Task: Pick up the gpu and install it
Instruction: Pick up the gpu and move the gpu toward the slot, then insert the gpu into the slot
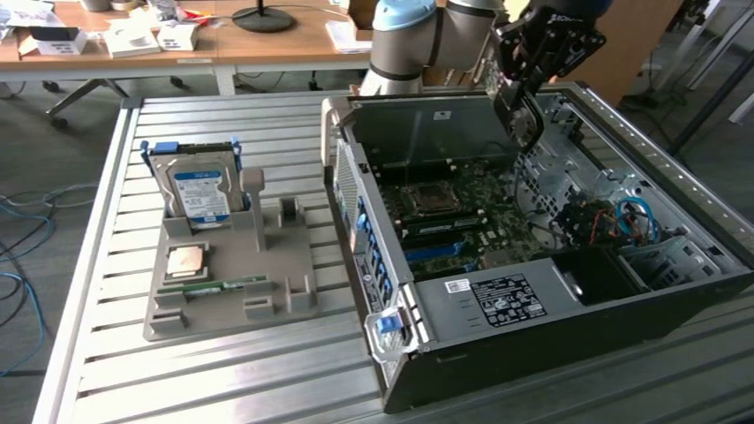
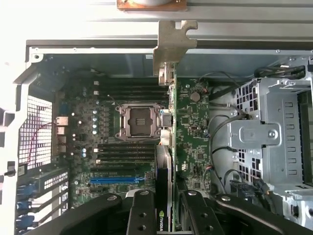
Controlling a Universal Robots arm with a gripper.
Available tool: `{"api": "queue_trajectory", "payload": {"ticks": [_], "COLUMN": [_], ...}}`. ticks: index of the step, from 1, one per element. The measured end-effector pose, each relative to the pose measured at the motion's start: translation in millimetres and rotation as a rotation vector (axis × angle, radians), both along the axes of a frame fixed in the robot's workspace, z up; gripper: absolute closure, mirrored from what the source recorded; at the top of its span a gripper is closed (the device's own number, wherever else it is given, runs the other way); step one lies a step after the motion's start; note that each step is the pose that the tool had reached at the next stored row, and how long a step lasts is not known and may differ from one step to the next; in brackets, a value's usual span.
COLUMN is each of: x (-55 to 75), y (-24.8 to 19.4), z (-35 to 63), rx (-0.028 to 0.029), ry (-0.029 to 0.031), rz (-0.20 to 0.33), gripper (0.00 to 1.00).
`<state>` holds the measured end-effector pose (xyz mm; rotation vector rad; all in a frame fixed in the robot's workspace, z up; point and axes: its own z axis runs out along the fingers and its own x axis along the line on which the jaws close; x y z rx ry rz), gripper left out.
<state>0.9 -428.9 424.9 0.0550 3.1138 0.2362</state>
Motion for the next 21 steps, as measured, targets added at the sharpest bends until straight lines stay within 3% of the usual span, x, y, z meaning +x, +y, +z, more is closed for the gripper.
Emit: {"api": "queue_trajectory", "payload": {"ticks": [9,21], "x": [8.7,9.1], "y": [0.0,0.0], "z": [-0.1,0.0], "rx": [0.0001,0.0000], "ry": [0.0011,0.0011], "rz": [0.005,0.005], "gripper": [0.74,0.74]}}
